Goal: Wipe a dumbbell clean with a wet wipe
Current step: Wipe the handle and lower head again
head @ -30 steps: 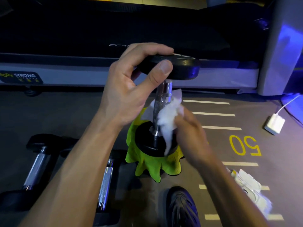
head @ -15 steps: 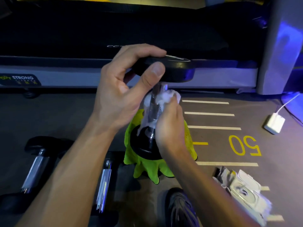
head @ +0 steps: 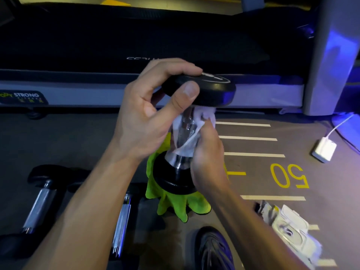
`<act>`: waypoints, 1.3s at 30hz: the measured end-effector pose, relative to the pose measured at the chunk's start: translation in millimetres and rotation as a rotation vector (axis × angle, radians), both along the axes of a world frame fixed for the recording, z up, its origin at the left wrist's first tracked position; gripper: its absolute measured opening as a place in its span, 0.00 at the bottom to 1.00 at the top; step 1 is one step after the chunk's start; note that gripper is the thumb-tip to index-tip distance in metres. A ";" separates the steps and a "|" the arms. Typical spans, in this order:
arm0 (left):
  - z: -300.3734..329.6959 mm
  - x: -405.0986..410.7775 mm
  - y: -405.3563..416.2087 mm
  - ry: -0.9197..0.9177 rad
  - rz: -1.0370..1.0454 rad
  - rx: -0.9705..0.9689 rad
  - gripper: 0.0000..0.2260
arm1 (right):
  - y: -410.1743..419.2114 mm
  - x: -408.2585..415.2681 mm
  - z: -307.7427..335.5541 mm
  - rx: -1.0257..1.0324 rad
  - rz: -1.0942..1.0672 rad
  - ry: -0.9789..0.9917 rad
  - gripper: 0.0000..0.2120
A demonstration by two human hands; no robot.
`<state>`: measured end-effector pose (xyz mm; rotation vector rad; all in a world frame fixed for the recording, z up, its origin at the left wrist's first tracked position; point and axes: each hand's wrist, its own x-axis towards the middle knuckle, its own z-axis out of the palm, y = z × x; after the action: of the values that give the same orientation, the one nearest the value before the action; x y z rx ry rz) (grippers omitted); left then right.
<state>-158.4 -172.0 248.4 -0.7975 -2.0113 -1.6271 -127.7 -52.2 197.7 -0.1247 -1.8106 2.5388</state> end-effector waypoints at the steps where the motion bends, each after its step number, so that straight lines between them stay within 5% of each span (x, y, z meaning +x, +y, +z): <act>1: 0.4 0.0 0.9 0.005 0.004 -0.003 0.08 | -0.7 6.9 -3.1 0.068 0.007 0.146 0.14; 3: 1.1 -0.1 2.7 -0.002 0.021 -0.001 0.08 | 2.1 8.6 -10.8 0.192 0.013 0.264 0.20; 5: 1.4 -0.4 2.8 -0.018 0.039 -0.004 0.08 | 4.3 -4.0 -7.4 0.213 -0.031 0.141 0.20; 8: 2.8 1.5 2.4 -0.032 0.012 -0.005 0.09 | 1.7 -21.8 10.5 -0.088 0.193 -0.236 0.31; 10: 2.5 2.1 2.2 -0.022 -0.005 -0.010 0.09 | 2.7 -26.6 13.9 -0.188 0.334 -0.295 0.38; 13: 0.3 1.9 1.7 -0.007 -0.016 0.000 0.08 | 1.2 -3.6 10.5 -0.248 0.163 -0.063 0.19; 16: -1.1 1.7 1.7 -0.009 0.000 0.006 0.08 | -1.4 12.8 4.6 -0.064 0.015 0.217 0.07; 19: 1.5 4.1 2.7 -0.023 -0.020 0.003 0.08 | 0.5 -7.1 11.0 0.074 -0.092 0.052 0.16; 22: 2.6 4.5 -0.8 -0.035 -0.038 0.027 0.08 | 2.5 -25.2 27.1 -0.080 0.220 -0.288 0.28; 23: 2.5 4.0 -1.9 -0.038 -0.038 0.036 0.08 | 5.0 -27.2 24.5 -0.057 0.235 -0.304 0.26; 25: 2.0 4.1 -2.6 -0.068 -0.062 0.070 0.08 | 7.6 -18.5 11.2 0.256 0.066 -0.120 0.12; 27: 0.7 2.7 -2.6 -0.059 -0.045 0.068 0.08 | 1.5 -5.1 0.2 0.398 -0.093 0.160 0.14; 30: -2.2 -0.2 -1.9 -0.060 -0.032 0.062 0.08 | -10.6 3.4 2.3 0.034 -0.008 0.336 0.13; 32: -0.6 0.7 -2.5 -0.083 -0.052 0.079 0.08 | -3.8 -9.8 7.3 -0.045 -0.032 0.167 0.18; 36: 3.4 2.1 -5.0 -0.085 -0.122 0.068 0.09 | 5.6 -36.1 17.3 -0.239 0.522 -0.196 0.27; 39: 5.3 -0.1 -3.8 -0.164 -0.177 0.129 0.08 | 11.0 -30.6 14.2 -0.375 0.412 -0.163 0.20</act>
<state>-158.5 -175.8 253.6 -0.8378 -1.9661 -1.9588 -158.3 -41.3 211.9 0.0445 -1.5104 3.2277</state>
